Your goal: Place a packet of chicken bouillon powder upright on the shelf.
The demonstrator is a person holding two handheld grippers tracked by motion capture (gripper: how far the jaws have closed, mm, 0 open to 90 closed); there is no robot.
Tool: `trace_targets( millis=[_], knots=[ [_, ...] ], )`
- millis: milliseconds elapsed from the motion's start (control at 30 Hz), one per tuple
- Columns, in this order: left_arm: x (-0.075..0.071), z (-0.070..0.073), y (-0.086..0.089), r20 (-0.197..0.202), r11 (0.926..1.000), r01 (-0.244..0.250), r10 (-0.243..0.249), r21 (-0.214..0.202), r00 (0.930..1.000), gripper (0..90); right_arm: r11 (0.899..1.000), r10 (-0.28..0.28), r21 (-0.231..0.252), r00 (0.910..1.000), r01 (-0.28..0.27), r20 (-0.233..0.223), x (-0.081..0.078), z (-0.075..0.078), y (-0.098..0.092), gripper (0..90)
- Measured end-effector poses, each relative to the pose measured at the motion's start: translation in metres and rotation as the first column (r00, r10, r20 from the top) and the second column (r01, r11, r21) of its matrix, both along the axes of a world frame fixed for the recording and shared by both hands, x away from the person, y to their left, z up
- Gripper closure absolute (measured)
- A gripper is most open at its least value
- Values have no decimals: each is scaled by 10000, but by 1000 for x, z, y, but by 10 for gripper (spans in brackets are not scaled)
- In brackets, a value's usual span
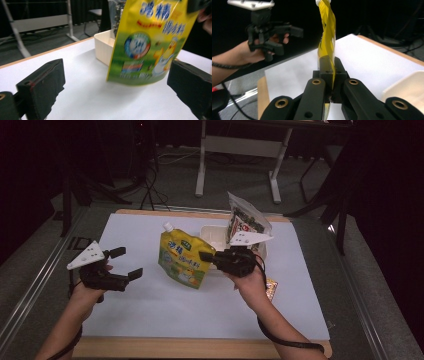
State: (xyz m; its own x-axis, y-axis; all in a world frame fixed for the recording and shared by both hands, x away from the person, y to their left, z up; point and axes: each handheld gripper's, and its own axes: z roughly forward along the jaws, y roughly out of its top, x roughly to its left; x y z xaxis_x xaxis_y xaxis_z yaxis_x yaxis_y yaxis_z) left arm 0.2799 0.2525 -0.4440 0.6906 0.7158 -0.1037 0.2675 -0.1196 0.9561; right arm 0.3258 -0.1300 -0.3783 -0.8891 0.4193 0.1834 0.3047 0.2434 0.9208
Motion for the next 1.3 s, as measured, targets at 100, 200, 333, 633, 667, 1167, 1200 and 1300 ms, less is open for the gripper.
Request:
trace_targets(
  millis=[100,200,333,633,667,1167,1200,1300],
  knots=[
    [-4,-4,-7,91,9998,-193,192,68,9998,8,9986,-517,112,9986,516,71,0,6,-11,900],
    [-8,-8,-14,155,9998,-179,177,128,9997,8,9941,-1058,258,9942,1052,208,-1,13,-21,900],
    [-15,-15,-23,133,9998,-173,172,78,9998,8,9812,-1912,361,9806,1897,424,-1,22,-32,900],
    [-37,-35,-41,152,9995,-279,277,178,9995,8,9129,-4074,641,9094,4031,839,3,32,-51,900],
    [-39,-37,-43,111,9995,-282,280,130,9995,8,9023,-4303,675,8987,4257,845,4,31,-52,900],
    [-53,-52,-46,208,9932,-1152,1148,141,9932,8,7768,-6298,575,7740,6271,663,18,9,-40,900],
    [-53,-52,-45,217,9928,-1185,1182,152,9928,8,7707,-6372,542,7676,6349,689,19,7,-39,900],
    [-53,-53,-44,213,9925,-1213,1209,151,9924,8,7621,-6474,474,7607,6457,476,22,0,-36,900]
  ],
)
